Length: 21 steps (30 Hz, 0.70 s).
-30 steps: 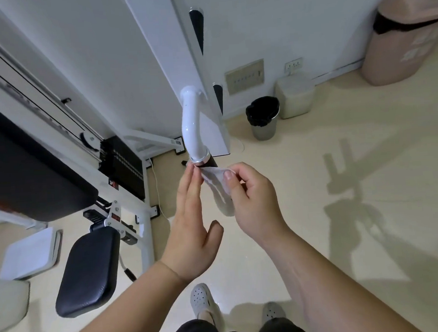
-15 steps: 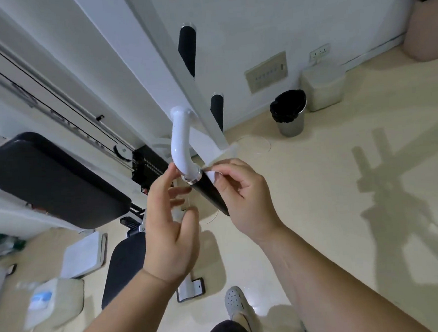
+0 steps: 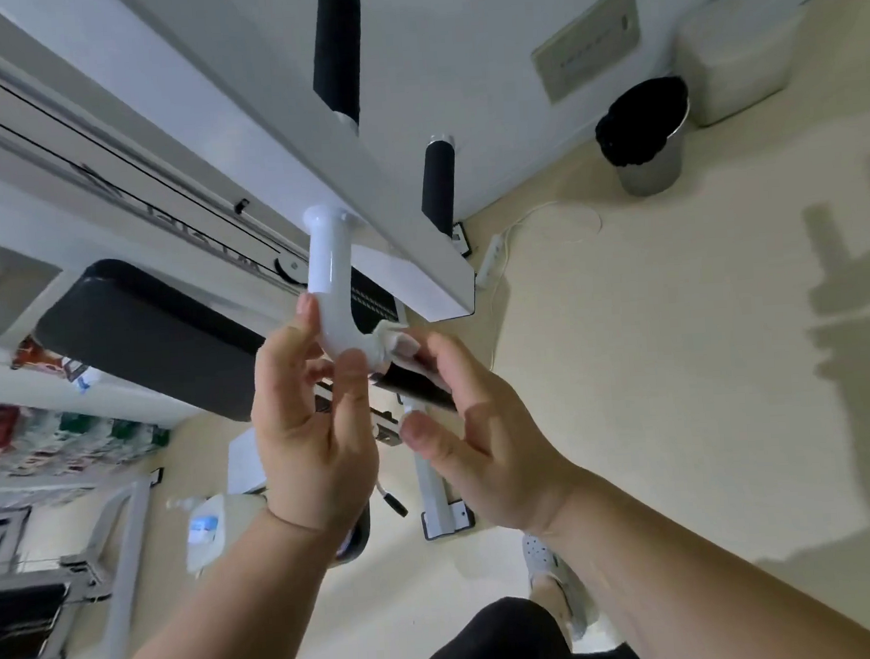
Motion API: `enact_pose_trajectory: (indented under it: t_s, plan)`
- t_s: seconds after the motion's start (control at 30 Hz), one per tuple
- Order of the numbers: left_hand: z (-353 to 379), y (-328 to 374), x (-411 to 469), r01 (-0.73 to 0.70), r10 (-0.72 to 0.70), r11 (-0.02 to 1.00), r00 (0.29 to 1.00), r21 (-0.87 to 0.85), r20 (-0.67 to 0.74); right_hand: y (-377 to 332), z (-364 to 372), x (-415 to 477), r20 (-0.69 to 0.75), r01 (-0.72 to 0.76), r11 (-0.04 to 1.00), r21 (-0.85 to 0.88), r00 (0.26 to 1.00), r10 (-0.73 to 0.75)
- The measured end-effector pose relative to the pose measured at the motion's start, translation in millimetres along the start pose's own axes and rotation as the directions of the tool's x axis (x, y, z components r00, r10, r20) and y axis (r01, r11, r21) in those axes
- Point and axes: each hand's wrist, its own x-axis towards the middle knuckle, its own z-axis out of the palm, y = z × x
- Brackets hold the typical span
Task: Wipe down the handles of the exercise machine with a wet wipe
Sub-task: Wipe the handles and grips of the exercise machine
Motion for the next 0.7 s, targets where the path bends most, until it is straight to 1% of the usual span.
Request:
enact_pose_trajectory:
  t_s: [0.07, 0.1, 0.2, 0.27, 0.3, 0.4, 0.43, 0.53, 0.6, 0.63, 0.7]
  plan:
    - [2.3, -1.1, -1.6, -0.002, 0.002, 1.0, 1.0, -0.001, 0.003, 0.3, 1.4, 4.7, 0.022, 0.097, 0.985, -0.14, 0.995, -0.095]
    - [3.4, -2.3, -2.1, -0.012, 0.012, 1.0, 1.0, 0.007, 0.005, 6.5, 1.7, 3.8, 0.009, 0.108, 0.972, -0.211, 0.994, -0.108]
    - [4.5, -7.5, 0.3, -0.049, 0.048, 0.999, 0.998, 0.018, 0.05, 33.4, -3.2, -9.0, -0.072, 0.052, 0.935, -0.351, 0.994, -0.082]
    - [6.0, -11.7, 2.0, -0.064, 0.064, 0.998, 0.996, -0.004, 0.061, 42.0, -8.6, -12.8, -0.099, 0.027, 0.925, -0.38, 0.993, -0.069]
    - [7.3, -13.2, 1.9, -0.068, 0.069, 0.998, 0.996, -0.012, 0.059, 42.3, -9.1, -11.1, -0.1, 0.032, 0.929, -0.368, 0.992, -0.073]
    - [12.8, -14.4, 0.0, -0.06, 0.062, 0.997, 0.997, -0.043, 0.036, 30.4, -0.1, -0.9, -0.067, 0.086, 0.966, -0.245, 0.992, -0.105]
    - [14.8, -14.3, -0.7, -0.056, 0.057, 0.997, 0.998, -0.059, 0.025, 25.4, 3.5, 2.4, -0.053, 0.099, 0.967, -0.234, 0.992, -0.115]
    - [14.7, -16.3, 0.0, -0.061, 0.062, 0.995, 0.998, -0.077, 0.001, 19.6, 9.6, 5.1, -0.018, 0.143, 0.927, -0.348, 0.987, -0.159]
    - [10.7, -16.6, 0.6, -0.087, 0.088, 0.995, 0.996, -0.055, 0.016, 31.9, 7.2, -3.2, -0.005, 0.164, 0.878, -0.45, 0.982, -0.187]
    - [8.6, -16.1, 0.4, -0.099, 0.1, 0.994, 0.995, -0.034, 0.021, 42.8, 4.3, -9.8, -0.011, 0.158, 0.857, -0.491, 0.982, -0.187]
    - [5.7, -15.3, -0.6, -0.092, 0.092, 0.996, 0.996, -0.005, 0.016, 60.2, 0.0, -22.7, -0.029, 0.106, 0.841, -0.531, 0.989, -0.143]
